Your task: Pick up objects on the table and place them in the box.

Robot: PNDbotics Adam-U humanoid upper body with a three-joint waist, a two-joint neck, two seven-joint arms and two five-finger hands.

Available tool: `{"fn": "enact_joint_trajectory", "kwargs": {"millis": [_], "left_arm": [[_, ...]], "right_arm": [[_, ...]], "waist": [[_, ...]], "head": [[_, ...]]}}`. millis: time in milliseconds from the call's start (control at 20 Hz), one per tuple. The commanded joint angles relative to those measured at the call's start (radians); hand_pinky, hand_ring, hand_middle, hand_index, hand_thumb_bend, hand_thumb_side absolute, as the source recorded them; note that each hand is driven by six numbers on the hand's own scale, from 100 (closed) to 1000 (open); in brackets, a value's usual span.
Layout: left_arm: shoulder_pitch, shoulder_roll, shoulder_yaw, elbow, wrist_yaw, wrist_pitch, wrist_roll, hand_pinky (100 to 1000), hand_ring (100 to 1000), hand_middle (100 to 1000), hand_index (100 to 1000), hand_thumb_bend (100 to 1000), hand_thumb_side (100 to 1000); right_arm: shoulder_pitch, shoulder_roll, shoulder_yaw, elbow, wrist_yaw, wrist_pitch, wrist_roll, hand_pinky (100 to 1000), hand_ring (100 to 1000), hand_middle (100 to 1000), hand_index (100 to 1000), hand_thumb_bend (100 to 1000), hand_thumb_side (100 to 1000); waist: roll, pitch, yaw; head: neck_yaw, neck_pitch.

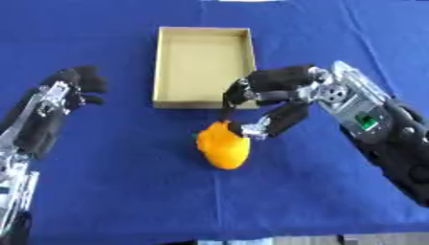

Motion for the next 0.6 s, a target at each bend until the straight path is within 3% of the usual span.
{"fn": "enact_joint_trajectory", "kwargs": {"millis": [50,350,600], "left_arm": [[-0.007,0.012,0.005,-0.015,0.001,-0.002,-0.002,738,759,702,845,100,879],[-0.003,0.014,0.006,-0.014,-0.002,-0.002,-0.005,738,760,702,846,100,881],[-0.003,0.015,0.007,-0.015,-0.003,-0.003,-0.005,739,760,703,846,100,880]], "right_arm": [[-0.007,-0.053,-0.015,-0.036,0.003,-0.013,0.022,718,732,694,870,100,1000],[-0.001,-0.122,-0.022,-0.094,0.017,-0.012,0.033,739,750,728,945,100,1000],[0.004,-0.136,-0.026,-0.132,0.065,-0.028,0.022,756,762,745,970,100,1000]], "waist": [[0.004,-0.022,-0.002],[0.001,-0.026,-0.005],[0.002,-0.025,-0.006]], "head": [[0.004,-0.001],[0.008,0.004],[0.008,0.004]]}}
